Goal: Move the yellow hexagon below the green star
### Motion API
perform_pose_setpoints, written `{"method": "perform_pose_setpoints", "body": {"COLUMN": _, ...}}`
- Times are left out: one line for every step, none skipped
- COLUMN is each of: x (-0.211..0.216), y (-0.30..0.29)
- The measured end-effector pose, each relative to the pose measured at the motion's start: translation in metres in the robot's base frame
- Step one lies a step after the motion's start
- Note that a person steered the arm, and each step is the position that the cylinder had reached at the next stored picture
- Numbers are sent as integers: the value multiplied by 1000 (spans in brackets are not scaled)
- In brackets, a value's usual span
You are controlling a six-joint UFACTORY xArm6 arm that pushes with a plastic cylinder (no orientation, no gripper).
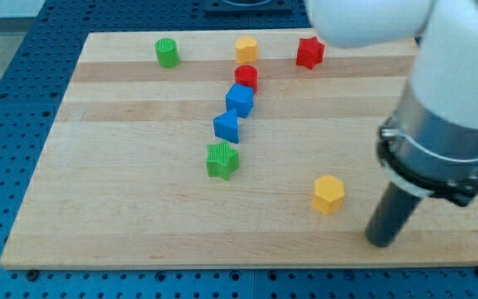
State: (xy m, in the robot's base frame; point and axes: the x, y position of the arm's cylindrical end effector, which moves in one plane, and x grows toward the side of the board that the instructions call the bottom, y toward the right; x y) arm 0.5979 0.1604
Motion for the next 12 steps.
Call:
{"method": "perform_pose_setpoints", "body": {"x": -5, "y": 33}}
{"method": "perform_pose_setpoints", "body": {"x": -23, "y": 15}}
{"method": "perform_pose_setpoints", "body": {"x": -27, "y": -11}}
{"method": "perform_pose_setpoints", "body": {"x": -39, "y": -41}}
{"method": "perform_pose_setpoints", "body": {"x": -57, "y": -51}}
{"method": "perform_pose_setpoints", "body": {"x": -61, "y": -84}}
{"method": "perform_pose_setpoints", "body": {"x": -59, "y": -136}}
{"method": "perform_pose_setpoints", "body": {"x": -44, "y": -159}}
{"method": "perform_pose_setpoints", "body": {"x": 5, "y": -192}}
{"method": "perform_pose_setpoints", "body": {"x": 6, "y": -293}}
{"method": "perform_pose_setpoints", "body": {"x": -51, "y": -284}}
{"method": "perform_pose_setpoints", "body": {"x": -90, "y": -243}}
